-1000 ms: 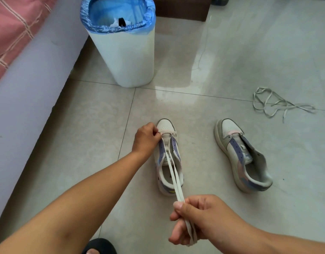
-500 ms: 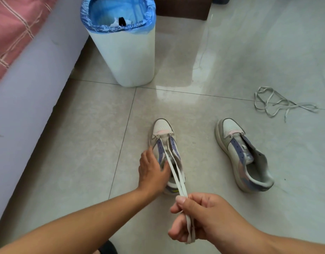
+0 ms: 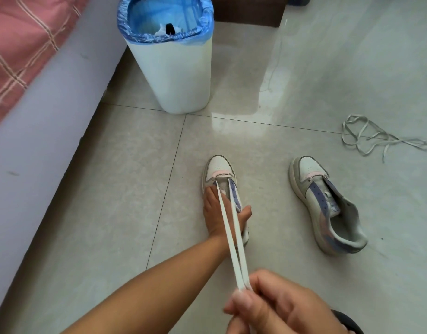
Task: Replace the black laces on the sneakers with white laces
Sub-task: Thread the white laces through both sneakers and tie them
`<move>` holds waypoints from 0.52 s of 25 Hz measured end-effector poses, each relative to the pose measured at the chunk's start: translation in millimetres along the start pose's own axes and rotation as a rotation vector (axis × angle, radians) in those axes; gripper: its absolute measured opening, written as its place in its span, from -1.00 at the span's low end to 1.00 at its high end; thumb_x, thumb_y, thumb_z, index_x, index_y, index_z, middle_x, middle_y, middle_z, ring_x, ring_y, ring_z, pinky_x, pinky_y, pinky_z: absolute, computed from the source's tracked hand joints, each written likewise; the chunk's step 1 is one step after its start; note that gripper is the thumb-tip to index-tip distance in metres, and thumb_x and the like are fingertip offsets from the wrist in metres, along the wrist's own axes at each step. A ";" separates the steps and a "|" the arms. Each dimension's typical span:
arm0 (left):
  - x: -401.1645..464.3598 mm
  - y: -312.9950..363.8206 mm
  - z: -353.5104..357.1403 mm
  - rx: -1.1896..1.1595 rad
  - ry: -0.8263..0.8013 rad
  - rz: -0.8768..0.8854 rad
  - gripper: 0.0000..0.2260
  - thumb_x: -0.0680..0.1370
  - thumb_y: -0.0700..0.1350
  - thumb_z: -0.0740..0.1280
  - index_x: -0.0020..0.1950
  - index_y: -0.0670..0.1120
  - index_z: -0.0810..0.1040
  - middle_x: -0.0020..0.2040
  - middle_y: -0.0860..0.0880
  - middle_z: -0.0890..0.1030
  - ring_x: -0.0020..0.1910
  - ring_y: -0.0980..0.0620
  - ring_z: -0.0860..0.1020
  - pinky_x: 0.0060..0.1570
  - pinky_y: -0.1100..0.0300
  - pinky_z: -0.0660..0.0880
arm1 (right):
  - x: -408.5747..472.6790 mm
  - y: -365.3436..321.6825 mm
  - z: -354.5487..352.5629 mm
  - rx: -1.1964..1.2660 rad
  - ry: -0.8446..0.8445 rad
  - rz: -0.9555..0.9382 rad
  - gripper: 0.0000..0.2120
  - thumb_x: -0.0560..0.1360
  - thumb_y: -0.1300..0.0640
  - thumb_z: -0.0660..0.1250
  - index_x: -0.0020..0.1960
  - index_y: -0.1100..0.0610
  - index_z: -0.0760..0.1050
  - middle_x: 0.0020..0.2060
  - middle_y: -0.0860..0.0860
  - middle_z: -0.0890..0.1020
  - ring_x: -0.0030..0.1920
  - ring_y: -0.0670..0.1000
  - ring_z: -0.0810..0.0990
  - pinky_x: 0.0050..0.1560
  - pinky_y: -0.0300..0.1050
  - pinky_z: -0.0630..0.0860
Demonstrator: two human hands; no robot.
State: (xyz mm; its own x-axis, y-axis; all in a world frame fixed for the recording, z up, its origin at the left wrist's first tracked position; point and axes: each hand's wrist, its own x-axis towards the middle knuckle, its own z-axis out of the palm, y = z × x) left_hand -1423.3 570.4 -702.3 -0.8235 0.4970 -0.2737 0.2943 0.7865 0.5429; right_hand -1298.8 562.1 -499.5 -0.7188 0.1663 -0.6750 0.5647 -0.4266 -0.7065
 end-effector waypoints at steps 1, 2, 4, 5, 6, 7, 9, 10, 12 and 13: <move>-0.3 -2.5 0.2 -0.017 0.005 0.009 -0.20 0.35 0.14 0.43 0.43 -0.22 0.19 0.37 -0.14 0.28 0.37 -0.11 0.27 0.31 0.15 0.24 | -4.3 0.8 2.4 -0.086 0.039 -0.024 -0.51 0.22 -0.44 0.31 -0.12 -0.06 0.53 -0.37 -0.11 0.65 -0.36 -0.22 0.58 -0.26 -0.43 0.38; -0.4 -4.0 0.3 -0.033 0.009 0.023 -0.20 0.36 0.12 0.44 0.43 -0.23 0.19 0.36 -0.15 0.28 0.36 -0.11 0.27 0.31 0.16 0.23 | -6.4 5.1 2.4 -0.190 0.074 -0.042 -0.36 0.07 -0.60 0.21 -0.09 -0.16 0.49 -0.36 -0.22 0.63 -0.32 -0.26 0.58 -0.25 -0.46 0.37; 0.7 -4.5 -0.7 -0.046 0.025 0.063 -0.24 0.36 0.09 0.45 0.40 -0.25 0.23 0.32 -0.16 0.31 0.33 -0.12 0.30 0.30 0.15 0.25 | -5.4 16.2 -1.7 -0.376 0.119 -0.079 -0.18 -0.05 -0.72 -0.02 -0.03 -0.22 0.42 -0.38 -0.34 0.56 -0.25 -0.33 0.55 -0.21 -0.48 0.37; 1.6 -5.2 -0.4 -0.045 0.033 0.074 -0.26 0.35 0.09 0.45 0.37 -0.25 0.25 0.29 -0.16 0.33 0.30 -0.13 0.32 0.29 0.14 0.27 | -5.3 19.1 -4.6 -0.414 0.117 -0.094 -0.16 -0.05 -0.72 -0.05 -0.01 -0.21 0.40 -0.38 -0.34 0.54 -0.24 -0.34 0.53 -0.20 -0.48 0.37; 1.9 -5.2 -0.5 -0.045 0.037 0.077 -0.27 0.35 0.08 0.45 0.35 -0.26 0.27 0.27 -0.16 0.34 0.28 -0.13 0.34 0.28 0.13 0.29 | -5.3 19.5 -7.2 -0.412 0.106 -0.105 -0.17 -0.03 -0.71 -0.03 -0.02 -0.20 0.41 -0.37 -0.32 0.55 -0.24 -0.33 0.53 -0.19 -0.48 0.38; 1.8 -5.4 -0.6 -0.048 0.040 0.075 -0.28 0.35 0.08 0.45 0.35 -0.26 0.28 0.25 -0.17 0.35 0.27 -0.13 0.35 0.28 0.11 0.31 | -4.8 19.9 -9.7 -0.394 0.089 -0.125 -0.23 0.01 -0.69 0.03 -0.04 -0.20 0.44 -0.34 -0.29 0.57 -0.25 -0.31 0.54 -0.20 -0.48 0.38; 2.1 -4.8 -1.0 -0.040 0.027 0.071 -0.27 0.35 0.11 0.45 0.35 -0.25 0.27 0.26 -0.16 0.34 0.27 -0.13 0.34 0.30 0.11 0.30 | -3.0 18.5 -14.2 -0.298 0.019 -0.130 -0.51 0.17 -0.52 0.20 -0.12 -0.22 0.51 -0.30 -0.19 0.64 -0.29 -0.25 0.57 -0.22 -0.46 0.38; 2.6 -4.3 -2.3 -0.020 0.015 0.079 -0.24 0.36 0.15 0.45 0.36 -0.25 0.26 0.27 -0.16 0.33 0.29 -0.12 0.33 0.31 0.13 0.26 | -1.4 15.9 -16.1 -0.240 -0.023 -0.108 -0.66 0.26 -0.40 0.26 -0.16 -0.19 0.54 -0.30 -0.12 0.66 -0.32 -0.23 0.57 -0.23 -0.43 0.38; 5.5 -7.8 -10.8 -0.008 -0.061 0.091 -0.16 0.34 0.21 0.46 0.40 -0.23 0.20 0.32 -0.14 0.27 0.35 -0.11 0.26 0.35 0.17 0.16 | 3.4 18.8 -24.4 -0.253 -0.075 -0.050 -0.81 0.45 -0.18 0.31 -0.22 -0.11 0.58 -0.33 -0.03 0.66 -0.34 -0.19 0.56 -0.25 -0.38 0.40; 7.2 -11.4 -18.1 -0.034 -0.137 0.082 -0.10 0.32 0.22 0.47 0.43 -0.22 0.14 0.36 -0.14 0.21 0.40 -0.10 0.19 0.38 0.17 0.11 | 7.1 24.5 -30.5 -0.374 -0.090 -0.029 -0.80 0.50 -0.13 0.29 -0.21 -0.08 0.57 -0.32 -0.01 0.66 -0.33 -0.18 0.55 -0.24 -0.35 0.40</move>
State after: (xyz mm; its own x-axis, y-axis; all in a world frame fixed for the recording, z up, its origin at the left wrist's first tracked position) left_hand -1441.3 558.4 -696.0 -0.7227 0.6062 -0.3322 0.3388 0.7295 0.5941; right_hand -1277.7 579.9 -528.1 -0.7597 0.0881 -0.6443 0.6409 -0.0663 -0.7647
